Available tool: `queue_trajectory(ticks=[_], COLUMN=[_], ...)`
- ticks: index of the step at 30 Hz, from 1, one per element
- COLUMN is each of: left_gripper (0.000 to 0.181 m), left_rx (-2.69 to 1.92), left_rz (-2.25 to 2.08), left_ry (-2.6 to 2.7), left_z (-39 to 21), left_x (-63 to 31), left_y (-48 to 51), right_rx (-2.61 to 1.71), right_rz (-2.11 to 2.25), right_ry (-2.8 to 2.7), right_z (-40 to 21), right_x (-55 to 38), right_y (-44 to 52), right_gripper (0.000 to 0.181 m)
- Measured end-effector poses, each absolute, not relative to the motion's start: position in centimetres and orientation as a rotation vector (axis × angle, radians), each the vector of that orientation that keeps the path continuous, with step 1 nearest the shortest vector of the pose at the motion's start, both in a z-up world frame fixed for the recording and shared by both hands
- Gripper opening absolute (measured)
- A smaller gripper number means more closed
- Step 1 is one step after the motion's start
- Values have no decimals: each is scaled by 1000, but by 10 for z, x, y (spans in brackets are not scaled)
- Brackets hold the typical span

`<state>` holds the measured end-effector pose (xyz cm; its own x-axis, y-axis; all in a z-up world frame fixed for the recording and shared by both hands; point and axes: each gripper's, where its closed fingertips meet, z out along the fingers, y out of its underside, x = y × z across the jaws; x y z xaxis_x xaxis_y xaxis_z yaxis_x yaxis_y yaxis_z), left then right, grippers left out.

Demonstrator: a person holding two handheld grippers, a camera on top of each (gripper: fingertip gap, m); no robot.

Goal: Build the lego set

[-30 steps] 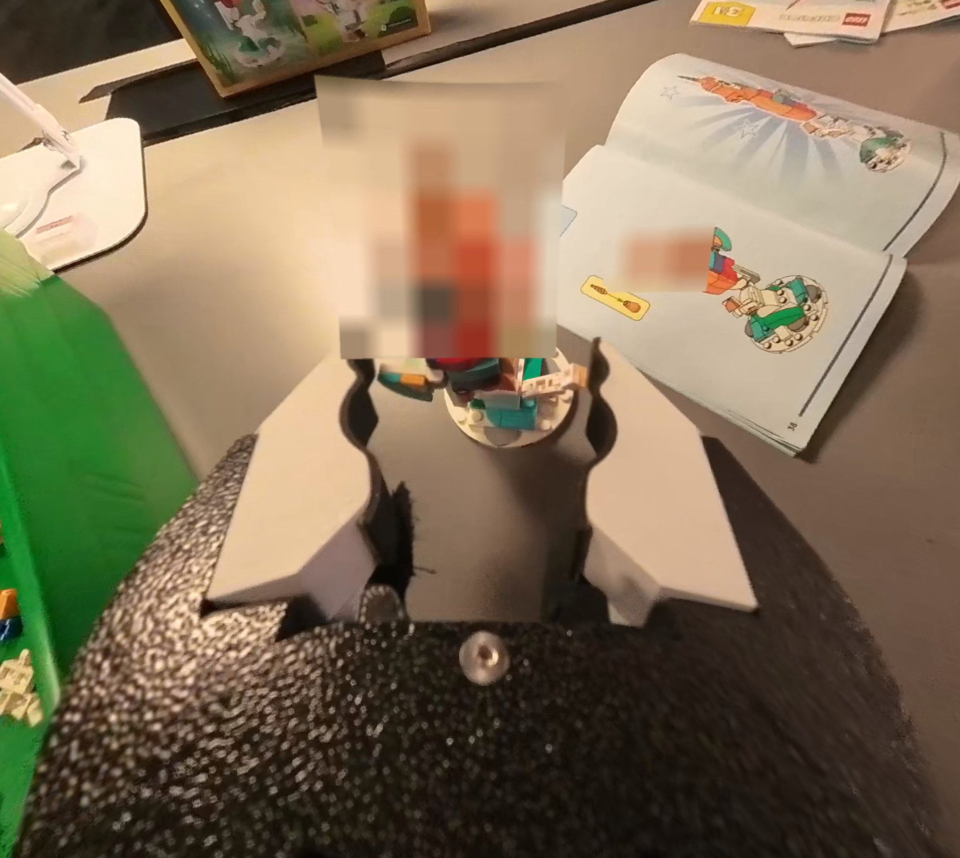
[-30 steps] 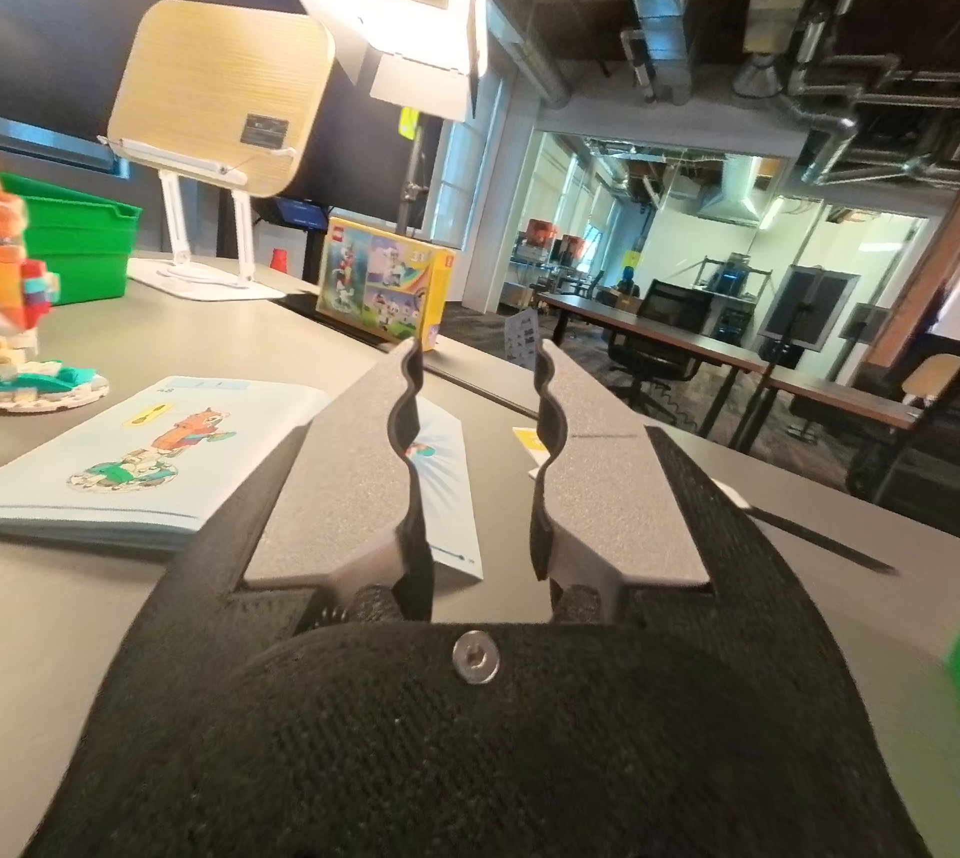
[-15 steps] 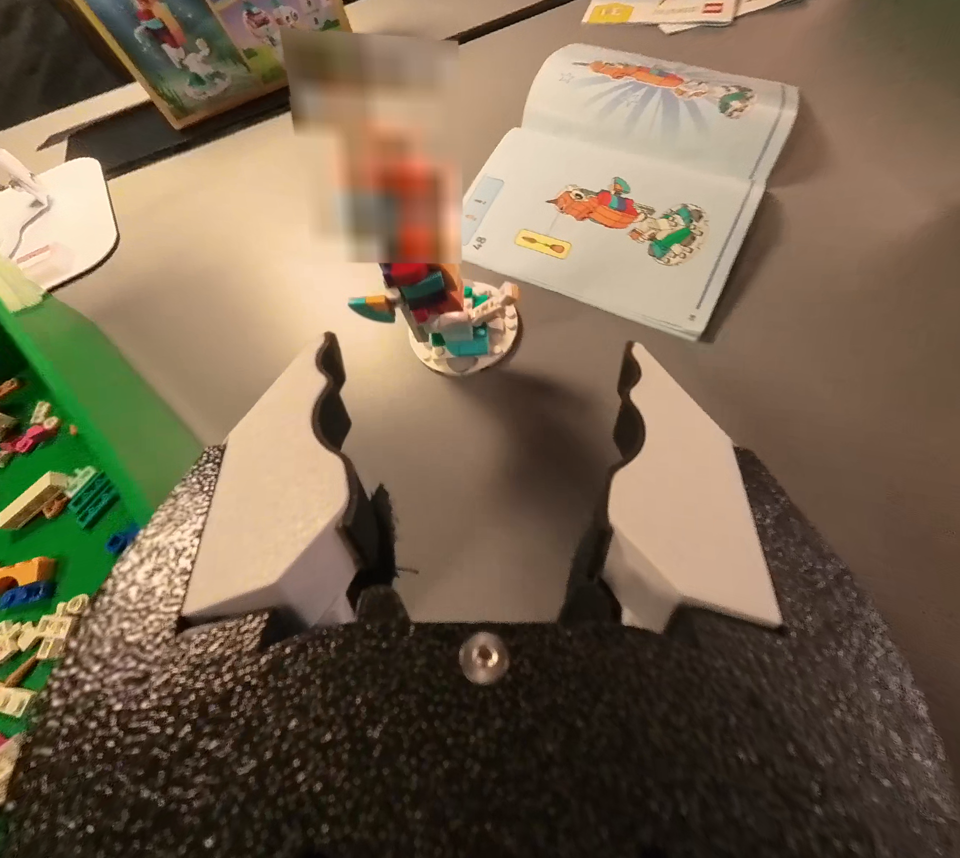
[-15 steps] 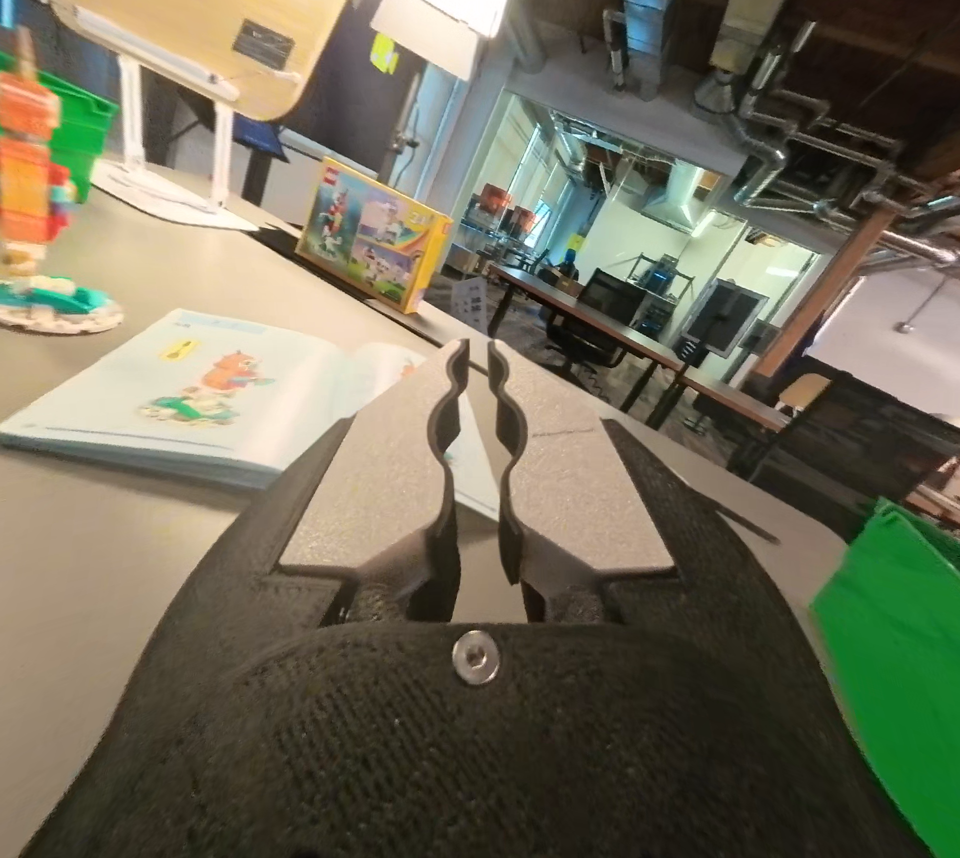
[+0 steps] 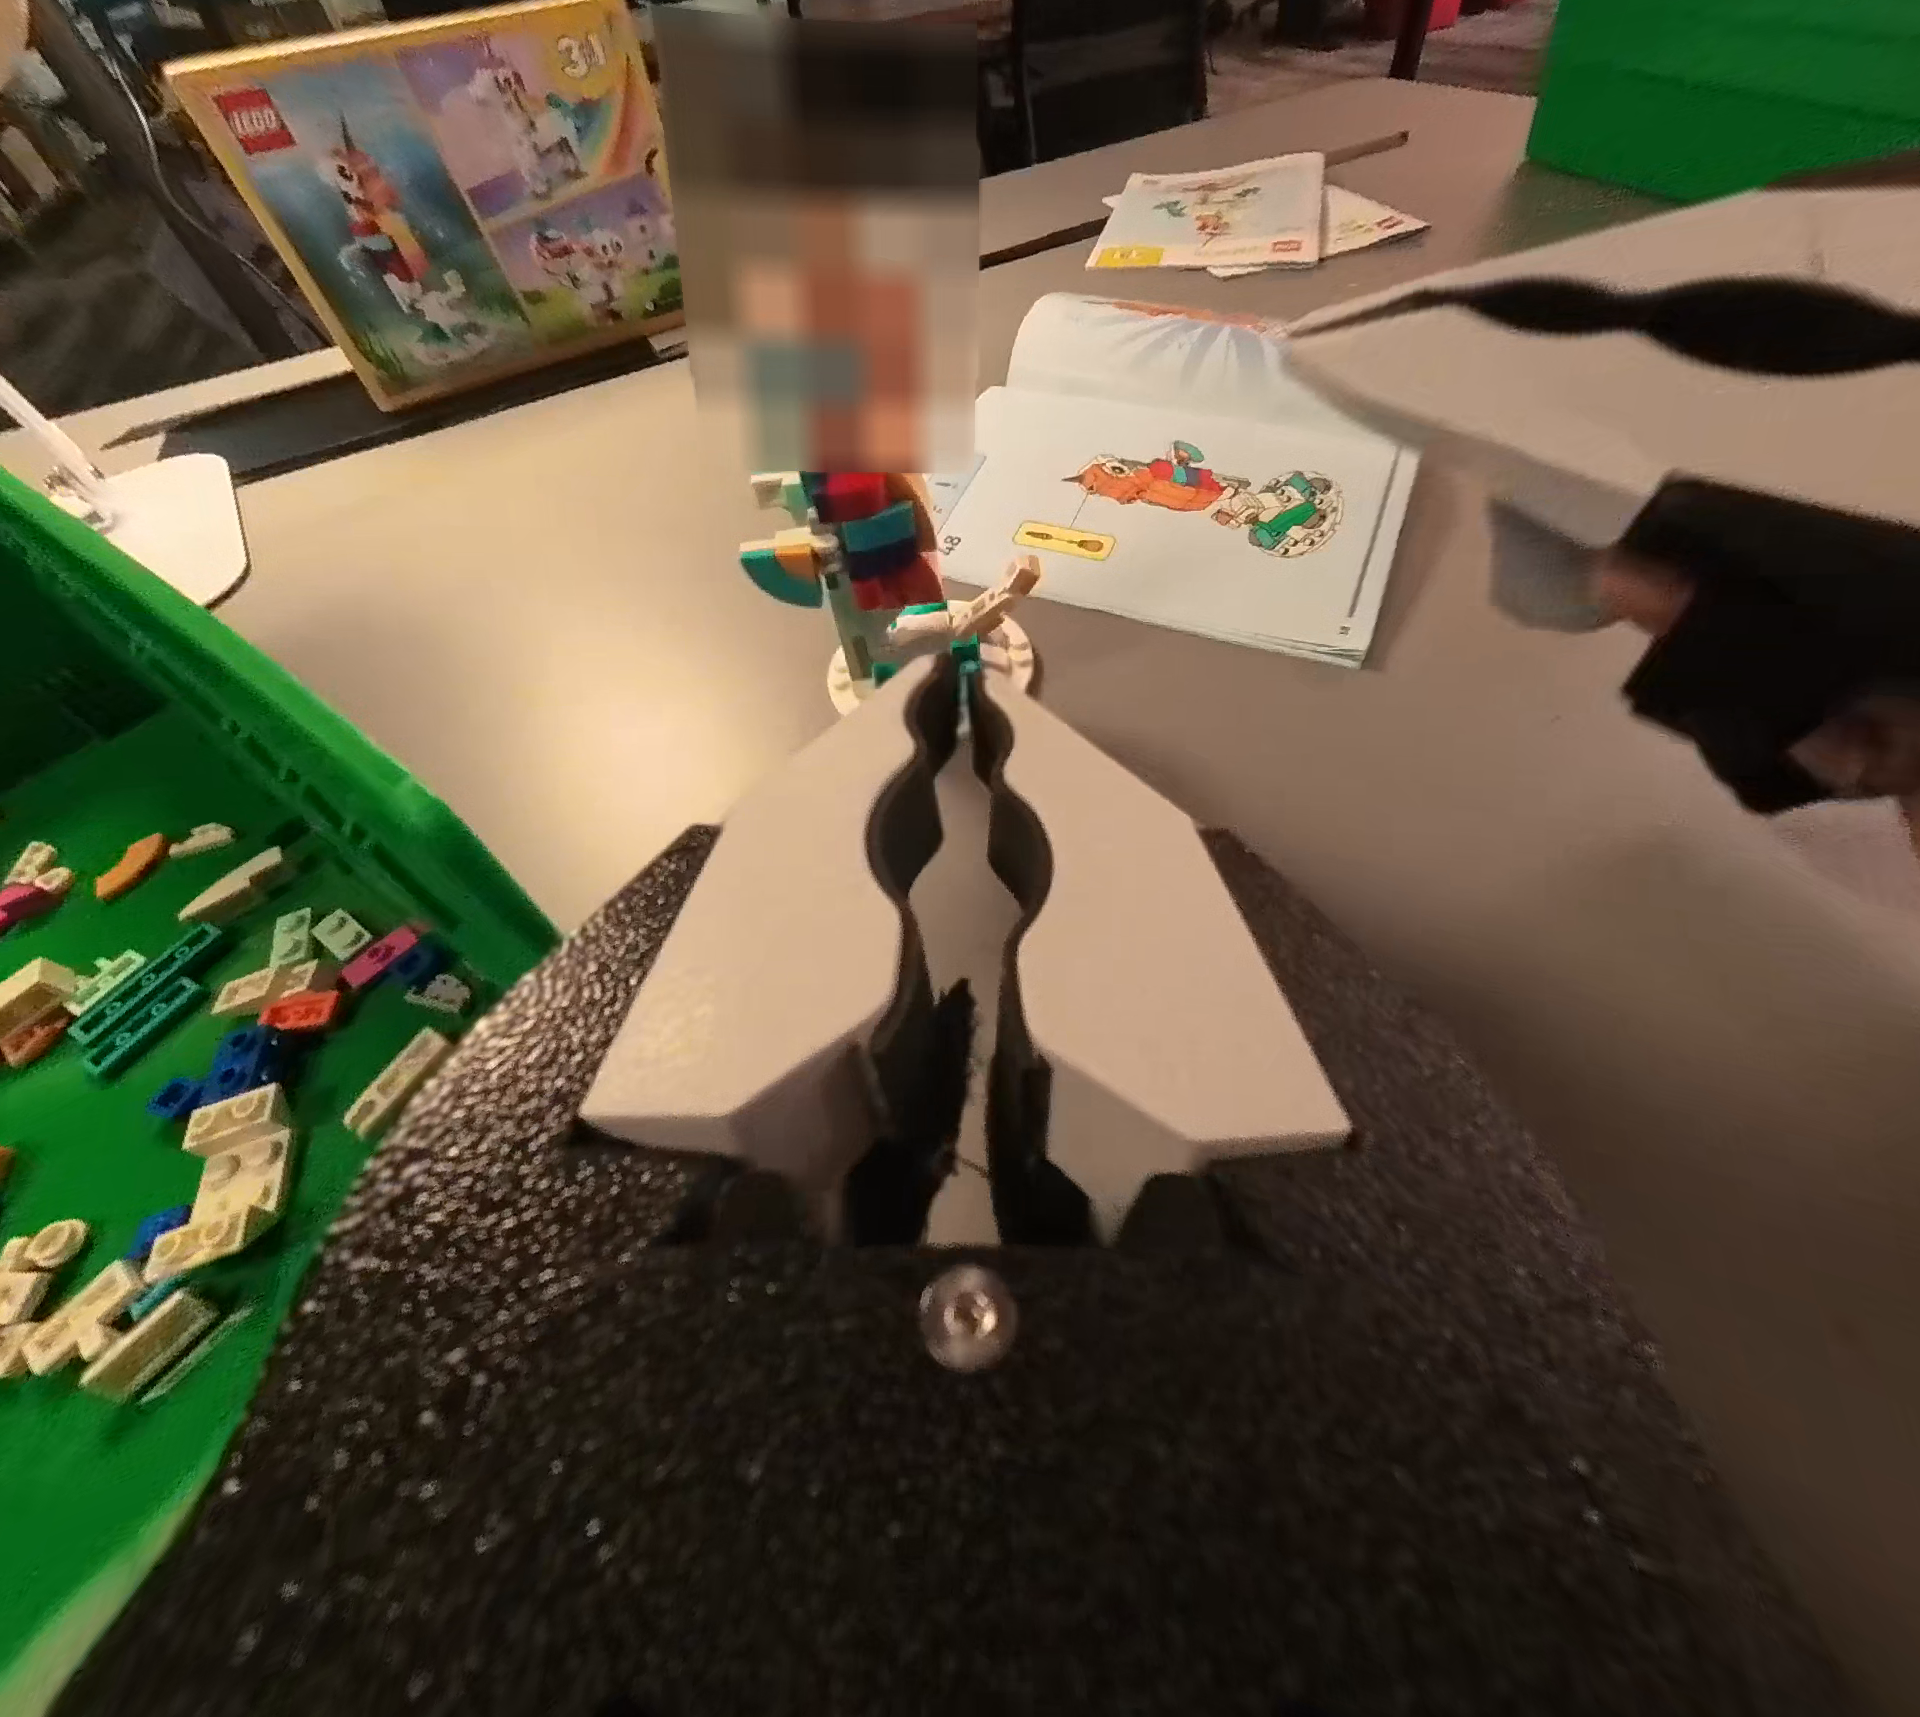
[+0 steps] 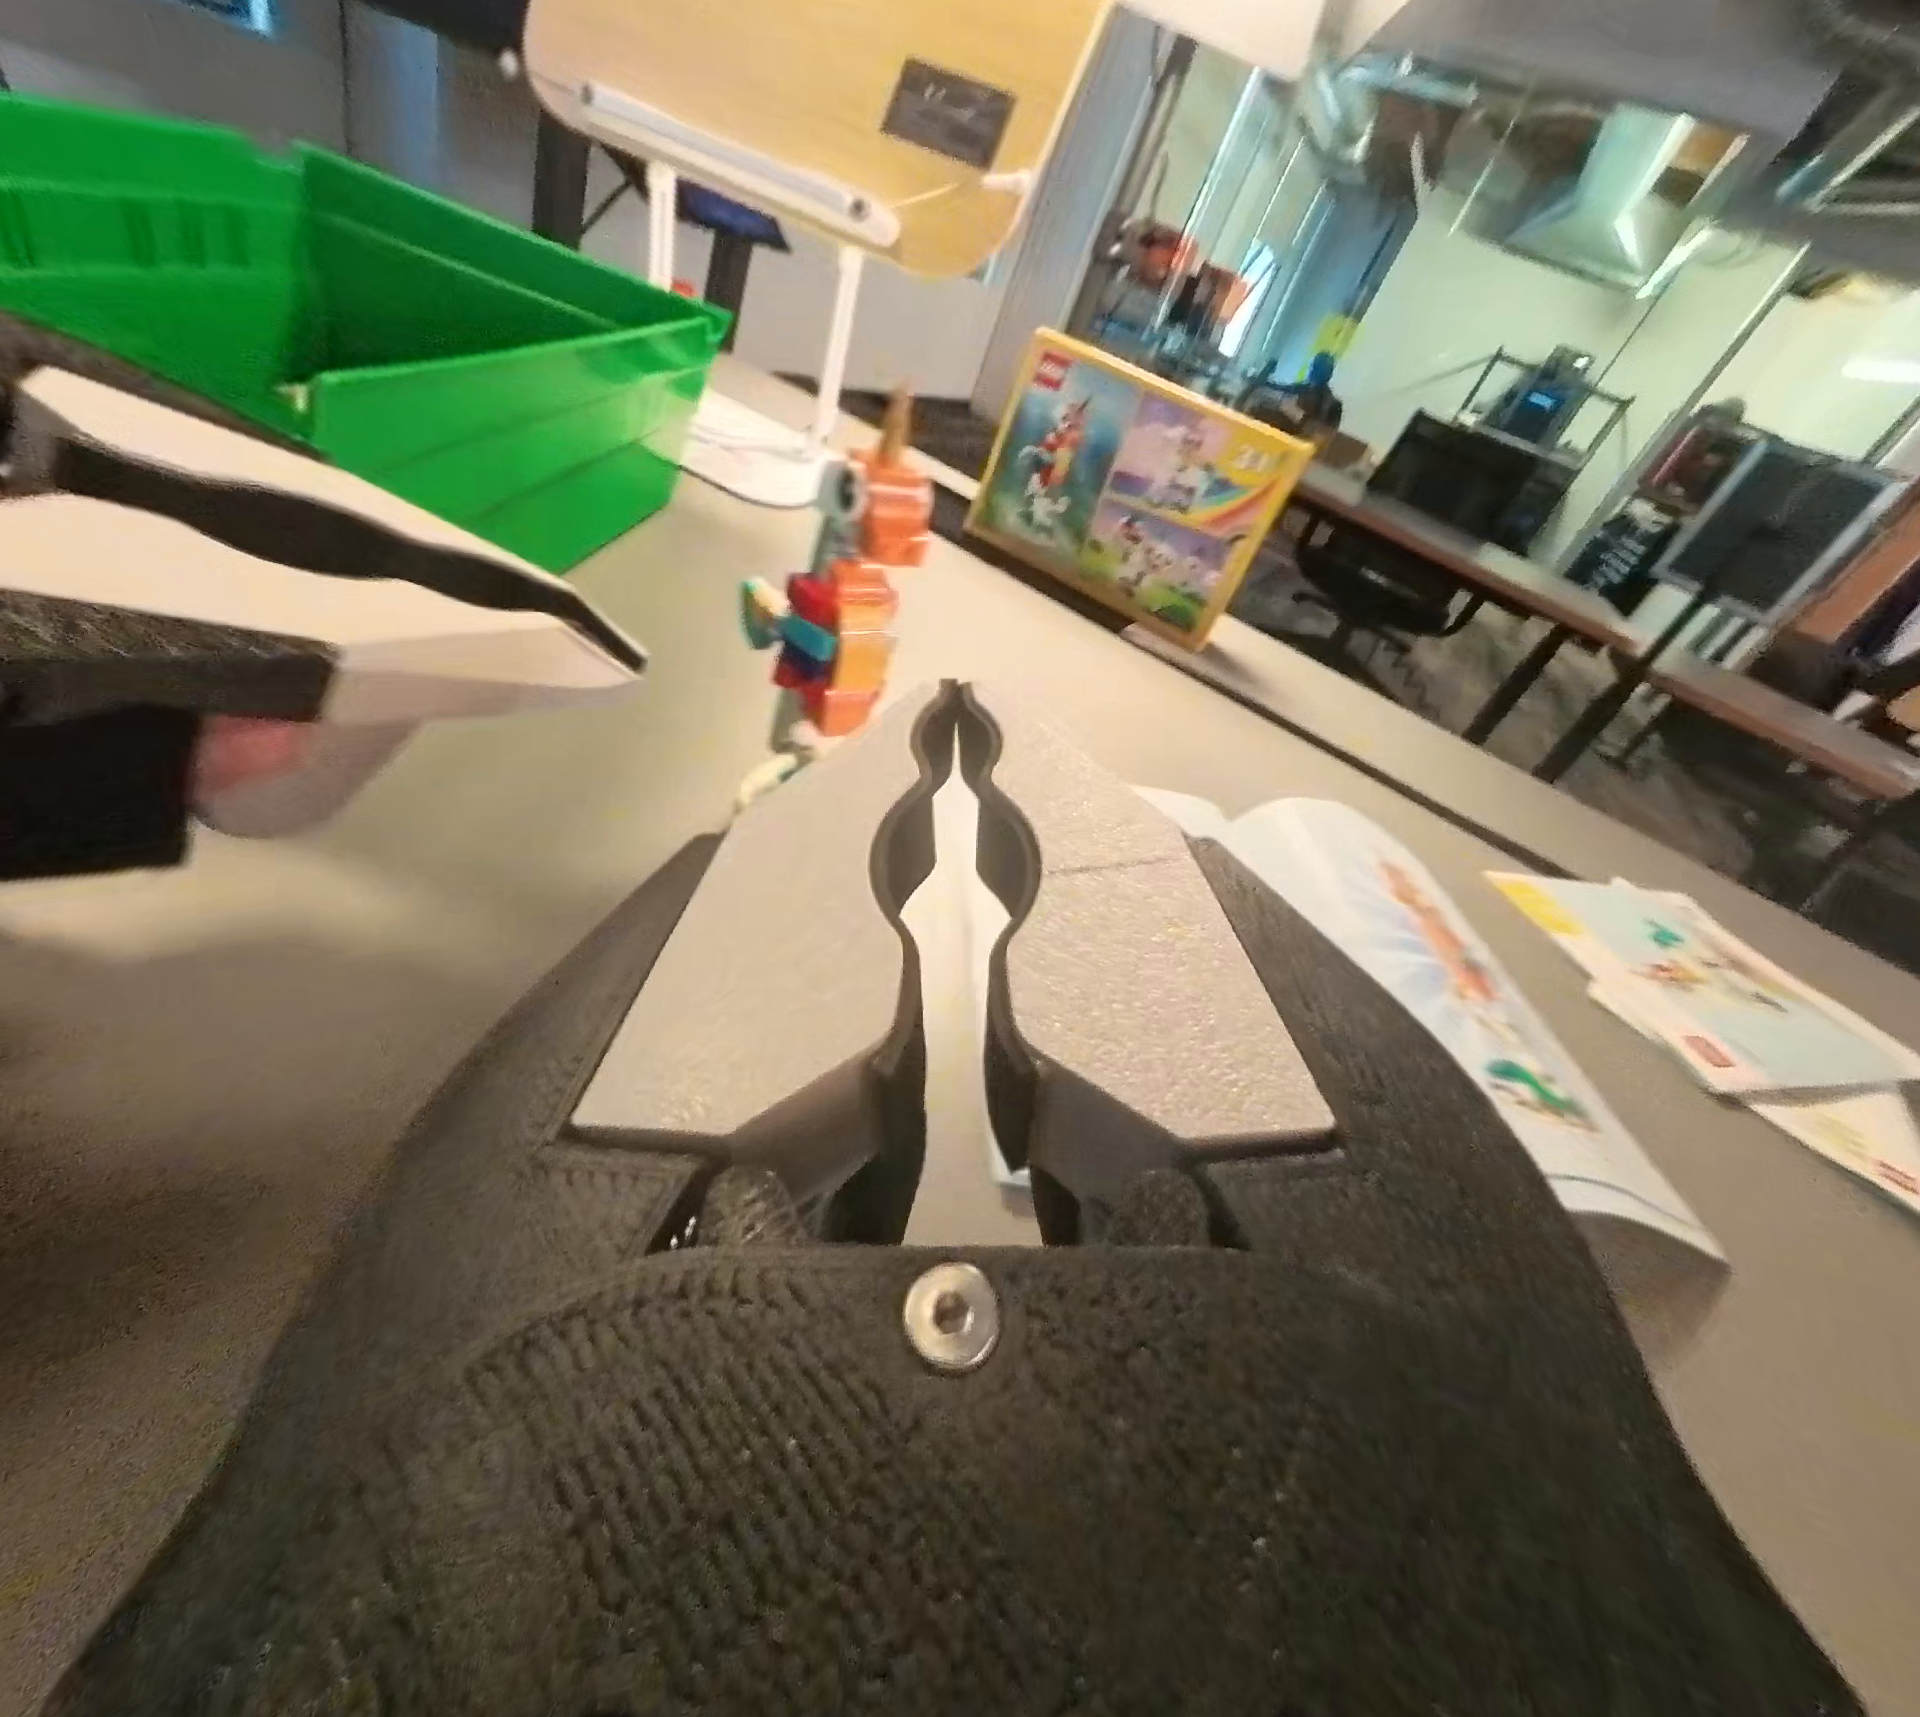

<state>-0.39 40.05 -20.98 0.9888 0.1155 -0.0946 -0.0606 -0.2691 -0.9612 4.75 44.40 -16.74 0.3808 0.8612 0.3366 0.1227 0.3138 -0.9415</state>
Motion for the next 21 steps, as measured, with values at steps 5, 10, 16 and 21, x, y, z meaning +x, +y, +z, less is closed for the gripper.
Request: queue_trajectory(ticks=[5,10,16,21], left_gripper=[0,0,0,0], left_rx=[-1860,-1855,-1868,-1872], left_rz=[300,385,413,426], left_ry=[-44,-43,-23,-25], left_z=[-216,-217,-219,-220], left_x=[-18,-27,-26,-28], left_y=[392,384,385,386], right_rx=[-1269,-1370,-1434,-1455], right_rz=[635,644,601,576], right_ry=[-1179,-1238,-1307,-1356], right_z=[-188,-206,-220,-228], right_x=[19,9,4,1], right_y=[421,414,415,414], right_gripper=[0,0,0,0])
